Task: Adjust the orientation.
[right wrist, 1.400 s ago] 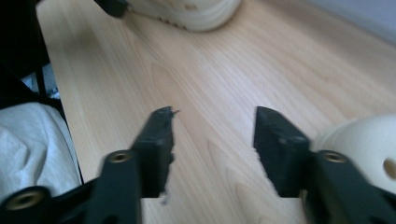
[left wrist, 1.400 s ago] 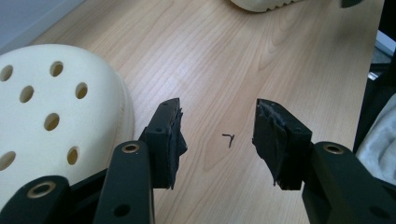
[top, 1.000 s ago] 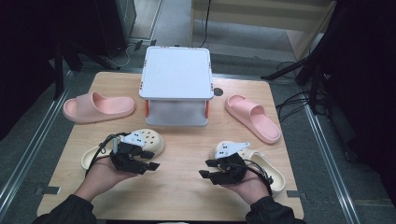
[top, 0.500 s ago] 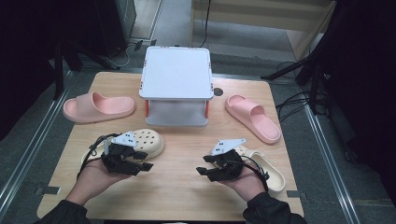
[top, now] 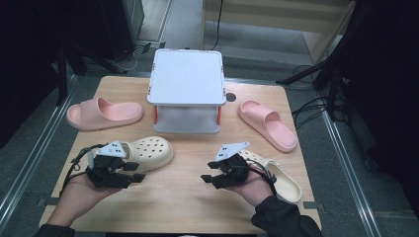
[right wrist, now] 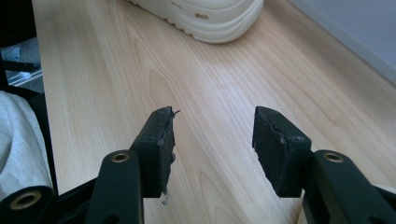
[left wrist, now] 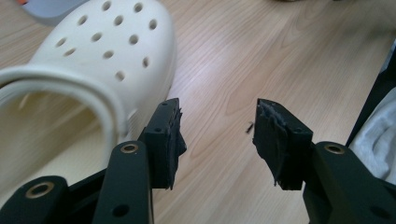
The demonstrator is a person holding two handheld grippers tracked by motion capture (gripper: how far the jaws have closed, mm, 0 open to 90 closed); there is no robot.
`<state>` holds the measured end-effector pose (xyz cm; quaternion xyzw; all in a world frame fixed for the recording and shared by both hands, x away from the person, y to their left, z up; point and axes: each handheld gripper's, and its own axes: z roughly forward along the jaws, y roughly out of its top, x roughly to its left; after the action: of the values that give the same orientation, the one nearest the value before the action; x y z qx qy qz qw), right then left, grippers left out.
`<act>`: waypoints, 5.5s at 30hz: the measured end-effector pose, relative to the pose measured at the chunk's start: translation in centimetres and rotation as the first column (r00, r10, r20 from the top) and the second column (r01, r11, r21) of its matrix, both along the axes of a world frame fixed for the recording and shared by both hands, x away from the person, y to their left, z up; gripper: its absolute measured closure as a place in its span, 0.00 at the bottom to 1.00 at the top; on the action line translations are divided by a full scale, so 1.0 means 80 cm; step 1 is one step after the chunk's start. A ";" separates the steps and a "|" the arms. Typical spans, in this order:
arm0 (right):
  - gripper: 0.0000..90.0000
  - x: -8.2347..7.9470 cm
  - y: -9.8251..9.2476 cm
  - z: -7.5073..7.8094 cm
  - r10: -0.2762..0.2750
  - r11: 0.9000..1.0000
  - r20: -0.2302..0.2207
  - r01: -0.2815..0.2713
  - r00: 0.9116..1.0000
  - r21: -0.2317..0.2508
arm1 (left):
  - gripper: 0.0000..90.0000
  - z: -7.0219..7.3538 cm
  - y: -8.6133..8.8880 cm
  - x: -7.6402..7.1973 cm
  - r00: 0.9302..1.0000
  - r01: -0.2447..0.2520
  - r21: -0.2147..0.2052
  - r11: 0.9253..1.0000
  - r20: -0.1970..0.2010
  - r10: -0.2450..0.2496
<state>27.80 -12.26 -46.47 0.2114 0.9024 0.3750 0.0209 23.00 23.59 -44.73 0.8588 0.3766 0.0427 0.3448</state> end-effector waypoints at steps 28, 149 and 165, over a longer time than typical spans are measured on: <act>0.53 -0.002 -0.001 -0.008 -0.015 0.999 -0.012 0.015 1.000 -0.042 | 0.69 -0.035 0.025 0.047 0.998 0.016 0.154 0.988 -0.067 -0.005; 0.93 0.072 0.071 -0.037 -0.224 0.974 -0.016 0.223 0.974 -0.043 | 0.99 -0.062 -0.030 0.030 0.984 0.012 -0.019 1.000 -0.176 -0.015; 0.91 0.080 0.072 -0.034 -0.237 0.971 0.012 0.237 0.971 -0.035 | 0.90 -0.064 -0.050 0.027 0.983 0.044 -0.020 0.999 -0.177 -0.047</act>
<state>34.23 -6.47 -49.18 0.3158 0.8772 0.3542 0.0731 25.14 19.59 -49.84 0.8647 0.3866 -0.0448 0.3174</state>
